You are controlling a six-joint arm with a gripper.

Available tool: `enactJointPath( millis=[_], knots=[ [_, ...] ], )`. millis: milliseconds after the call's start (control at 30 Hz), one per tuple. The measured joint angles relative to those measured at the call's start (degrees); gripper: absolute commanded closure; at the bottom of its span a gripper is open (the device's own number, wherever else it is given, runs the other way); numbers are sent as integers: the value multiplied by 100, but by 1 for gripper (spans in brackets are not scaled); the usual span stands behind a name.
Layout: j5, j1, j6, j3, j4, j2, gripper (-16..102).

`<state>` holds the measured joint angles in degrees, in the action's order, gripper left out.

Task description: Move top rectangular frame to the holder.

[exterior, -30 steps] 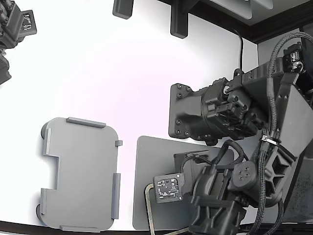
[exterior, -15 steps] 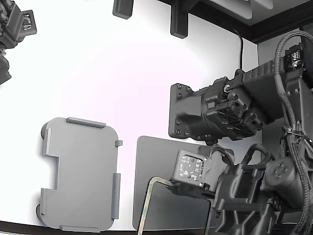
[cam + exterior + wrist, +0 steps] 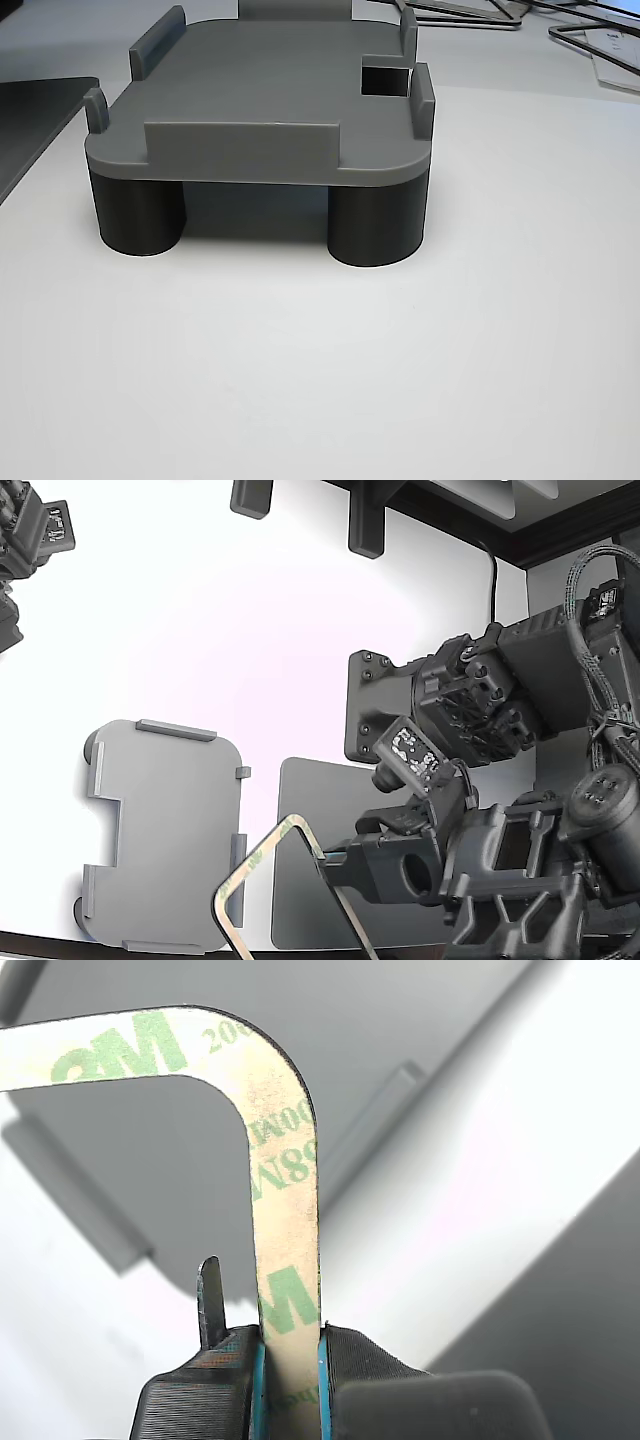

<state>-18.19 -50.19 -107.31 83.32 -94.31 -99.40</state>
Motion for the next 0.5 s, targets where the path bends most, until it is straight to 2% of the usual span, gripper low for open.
enactJointPath(
  millis=[333,500],
  knots=[
    [-237,580,-1600,-316,0,677,97],
    [185,844,-2329,-677,0,1266,97]
  ],
)
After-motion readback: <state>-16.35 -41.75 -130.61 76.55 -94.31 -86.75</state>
